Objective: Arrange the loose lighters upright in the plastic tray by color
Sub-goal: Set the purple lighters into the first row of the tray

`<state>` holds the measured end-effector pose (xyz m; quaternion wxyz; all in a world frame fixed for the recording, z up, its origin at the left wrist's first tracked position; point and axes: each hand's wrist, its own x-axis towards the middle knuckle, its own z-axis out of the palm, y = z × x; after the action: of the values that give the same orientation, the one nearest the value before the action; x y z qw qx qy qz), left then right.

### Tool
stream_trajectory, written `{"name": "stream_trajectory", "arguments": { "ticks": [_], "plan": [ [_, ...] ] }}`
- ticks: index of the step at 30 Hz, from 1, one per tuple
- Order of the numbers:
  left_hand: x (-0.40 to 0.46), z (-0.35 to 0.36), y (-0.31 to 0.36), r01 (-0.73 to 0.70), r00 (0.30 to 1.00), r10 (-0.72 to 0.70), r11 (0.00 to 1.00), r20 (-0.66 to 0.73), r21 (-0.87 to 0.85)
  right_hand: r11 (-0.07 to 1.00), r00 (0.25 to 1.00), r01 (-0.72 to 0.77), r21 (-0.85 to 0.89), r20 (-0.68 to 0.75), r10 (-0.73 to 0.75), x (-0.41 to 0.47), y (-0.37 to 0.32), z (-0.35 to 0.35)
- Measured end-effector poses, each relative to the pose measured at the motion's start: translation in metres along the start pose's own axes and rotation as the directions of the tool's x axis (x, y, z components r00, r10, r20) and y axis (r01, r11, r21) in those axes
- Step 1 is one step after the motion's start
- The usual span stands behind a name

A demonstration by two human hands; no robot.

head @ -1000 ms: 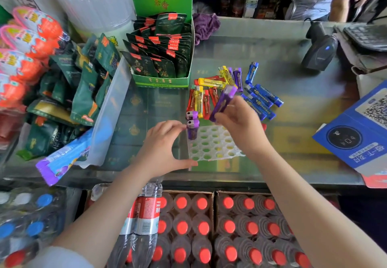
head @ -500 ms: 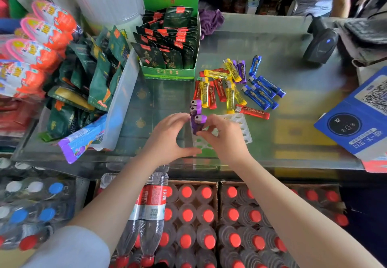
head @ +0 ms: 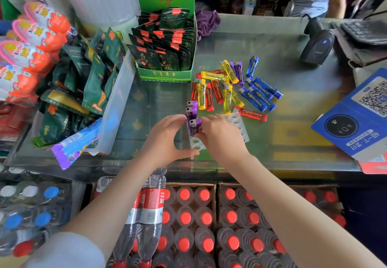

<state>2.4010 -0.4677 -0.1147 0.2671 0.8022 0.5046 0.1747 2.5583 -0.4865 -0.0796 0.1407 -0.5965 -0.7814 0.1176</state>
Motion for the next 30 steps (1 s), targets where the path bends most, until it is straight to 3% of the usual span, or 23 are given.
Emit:
{"name": "stream_trajectory", "arguments": {
  "ticks": [5, 10, 13, 16, 20, 25, 30],
  "plan": [
    [0.004, -0.004, 0.003, 0.028, 0.999, -0.029, 0.999, 0.024, 0.047, 0.982, 0.990, -0.142, 0.126, -0.007, 0.144, 0.000, -0.002, 0.002],
    [0.010, -0.008, 0.003, 0.001, 0.999, -0.004, 0.996, 0.035, 0.085, 0.976, 0.986, -0.090, 0.199, 0.158, 0.059, 0.007, 0.018, -0.013],
    [0.017, -0.010, 0.003, 0.011, 0.998, -0.019, 0.990, 0.059, 0.137, 0.933, 0.985, -0.161, 0.323, -0.010, 0.173, 0.023, 0.050, -0.032],
    [0.022, -0.009, 0.002, 0.006, 0.998, -0.017, 0.987, 0.066, 0.158, 0.845, 0.865, -0.355, 0.399, -0.203, 0.459, 0.049, 0.082, -0.037],
    [0.023, -0.007, -0.003, 0.001, 0.998, -0.010, 0.989, 0.062, 0.150, 0.793, 0.776, -0.527, 0.306, -0.206, 0.596, 0.086, 0.109, -0.035],
    [0.024, -0.006, -0.005, 0.007, 0.999, -0.013, 0.991, 0.044, 0.136, 0.749, 0.740, -0.640, 0.172, -0.124, 0.661, 0.114, 0.121, -0.026],
    [0.024, -0.004, -0.006, 0.000, 0.999, -0.006, 0.987, 0.033, 0.161, 0.756, 0.741, -0.652, 0.052, -0.168, 0.650, 0.118, 0.120, -0.020]
  ]
}}
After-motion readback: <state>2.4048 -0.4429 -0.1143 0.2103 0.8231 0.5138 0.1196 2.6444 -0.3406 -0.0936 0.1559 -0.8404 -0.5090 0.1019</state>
